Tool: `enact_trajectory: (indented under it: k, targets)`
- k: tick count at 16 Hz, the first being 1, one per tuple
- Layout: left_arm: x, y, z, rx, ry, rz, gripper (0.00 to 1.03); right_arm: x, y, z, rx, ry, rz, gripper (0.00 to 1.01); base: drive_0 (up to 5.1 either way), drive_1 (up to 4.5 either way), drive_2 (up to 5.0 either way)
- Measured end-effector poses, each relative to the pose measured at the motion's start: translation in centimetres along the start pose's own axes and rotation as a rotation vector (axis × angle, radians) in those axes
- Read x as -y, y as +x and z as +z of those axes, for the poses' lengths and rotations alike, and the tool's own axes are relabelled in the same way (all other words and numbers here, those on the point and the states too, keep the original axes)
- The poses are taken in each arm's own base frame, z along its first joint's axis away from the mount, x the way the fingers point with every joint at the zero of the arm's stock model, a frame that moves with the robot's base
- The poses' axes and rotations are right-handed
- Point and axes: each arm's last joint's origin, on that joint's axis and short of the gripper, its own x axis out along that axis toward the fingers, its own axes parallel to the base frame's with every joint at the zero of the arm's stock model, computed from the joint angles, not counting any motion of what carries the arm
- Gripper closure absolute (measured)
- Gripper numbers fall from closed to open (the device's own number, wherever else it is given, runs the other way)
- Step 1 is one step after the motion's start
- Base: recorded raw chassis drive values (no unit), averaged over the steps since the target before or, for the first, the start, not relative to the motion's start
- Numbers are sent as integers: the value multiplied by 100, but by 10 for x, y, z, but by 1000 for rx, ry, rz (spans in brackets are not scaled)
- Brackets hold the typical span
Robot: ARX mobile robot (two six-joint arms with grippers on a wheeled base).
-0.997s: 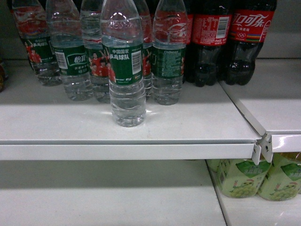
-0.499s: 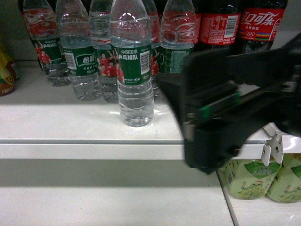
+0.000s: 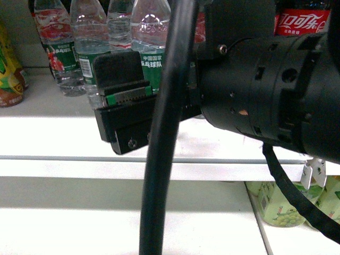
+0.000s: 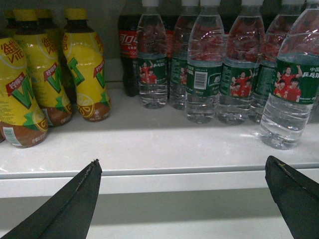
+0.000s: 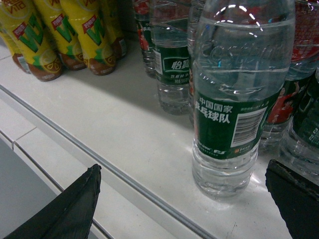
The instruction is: Move water from second to third shelf
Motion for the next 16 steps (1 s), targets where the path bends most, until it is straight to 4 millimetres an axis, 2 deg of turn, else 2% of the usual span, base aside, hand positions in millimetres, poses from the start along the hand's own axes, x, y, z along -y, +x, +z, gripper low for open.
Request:
enact_trajectory:
  k: [6,11,16]
  targets:
    - [0,0,0,0,0,0,5,21,34,13,-42,89,-96,3,0,0,0]
    - [0,0,0,0,0,0,5,24,58,17,-64,122,-135,3,0,0,0]
    - [0,0,0,0,0,0,5,13,78,12,-68,124,-153,3,0,0,0]
